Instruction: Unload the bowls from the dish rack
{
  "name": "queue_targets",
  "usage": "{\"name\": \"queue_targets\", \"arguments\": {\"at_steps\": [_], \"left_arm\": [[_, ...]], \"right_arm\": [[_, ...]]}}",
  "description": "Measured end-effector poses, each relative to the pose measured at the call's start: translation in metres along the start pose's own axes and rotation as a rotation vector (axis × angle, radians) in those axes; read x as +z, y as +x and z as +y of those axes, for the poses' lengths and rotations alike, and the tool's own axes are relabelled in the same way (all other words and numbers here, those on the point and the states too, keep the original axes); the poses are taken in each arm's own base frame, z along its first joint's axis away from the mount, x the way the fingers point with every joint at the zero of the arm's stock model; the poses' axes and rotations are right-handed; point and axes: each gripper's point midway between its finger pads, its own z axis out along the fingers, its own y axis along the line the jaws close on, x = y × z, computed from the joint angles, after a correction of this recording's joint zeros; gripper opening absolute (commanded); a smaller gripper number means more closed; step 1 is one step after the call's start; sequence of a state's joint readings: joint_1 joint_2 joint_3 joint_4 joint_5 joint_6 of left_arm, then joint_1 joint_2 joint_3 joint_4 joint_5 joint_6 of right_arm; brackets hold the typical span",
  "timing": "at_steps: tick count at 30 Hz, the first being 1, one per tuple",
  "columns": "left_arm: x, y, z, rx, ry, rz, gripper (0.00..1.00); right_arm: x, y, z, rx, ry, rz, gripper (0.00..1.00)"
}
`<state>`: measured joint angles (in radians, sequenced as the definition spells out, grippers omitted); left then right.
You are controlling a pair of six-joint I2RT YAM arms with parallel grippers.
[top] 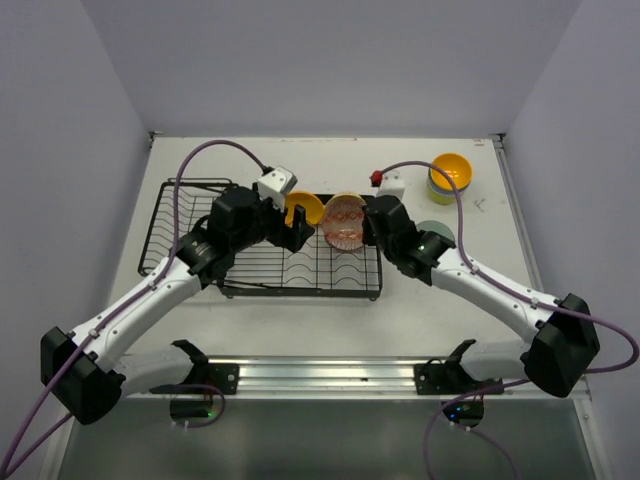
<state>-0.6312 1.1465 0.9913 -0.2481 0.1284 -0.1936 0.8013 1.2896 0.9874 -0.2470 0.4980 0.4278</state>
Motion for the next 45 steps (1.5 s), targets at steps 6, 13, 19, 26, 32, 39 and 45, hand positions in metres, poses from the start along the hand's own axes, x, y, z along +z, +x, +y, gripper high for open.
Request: {"name": "queue_targets", "arguments": {"at_steps": [6,13,19,26,32,39,45], "left_arm": [[-0.012,-0.009,0.015,0.026,-0.097,-0.055,0.85],[-0.016,-0.01,0.041,0.056,-0.262,-0.066,0.85],[-0.015,-0.007,0.042,0.081,-0.299,-0.056,0.85],[-0.008,0.0,0.039,0.108,-0.309,-0.028,0.86],[-0.009,0.002,0.038,0.127,-0.325,-0.025,0.87],[-0.007,0.004,0.036,0.137,-0.333,-0.016,0.88],[-0.006,0.006,0.035,0.158,-0.338,-0.008,0.89]], "right_arm": [[0.015,-0.007,-0.092,0.185,0.163,0.025,0.0],[0.001,0.002,-0.193,0.354,0.343,0.073,0.0],[-0.004,0.031,-0.236,0.456,0.39,0.16,0.0],[0.007,0.064,-0.242,0.509,0.346,0.279,0.0],[0.016,0.084,-0.236,0.516,0.31,0.351,0.0],[0.019,0.088,-0.237,0.511,0.311,0.36,0.13],[0.022,0.093,-0.238,0.507,0.314,0.376,0.22]]}}
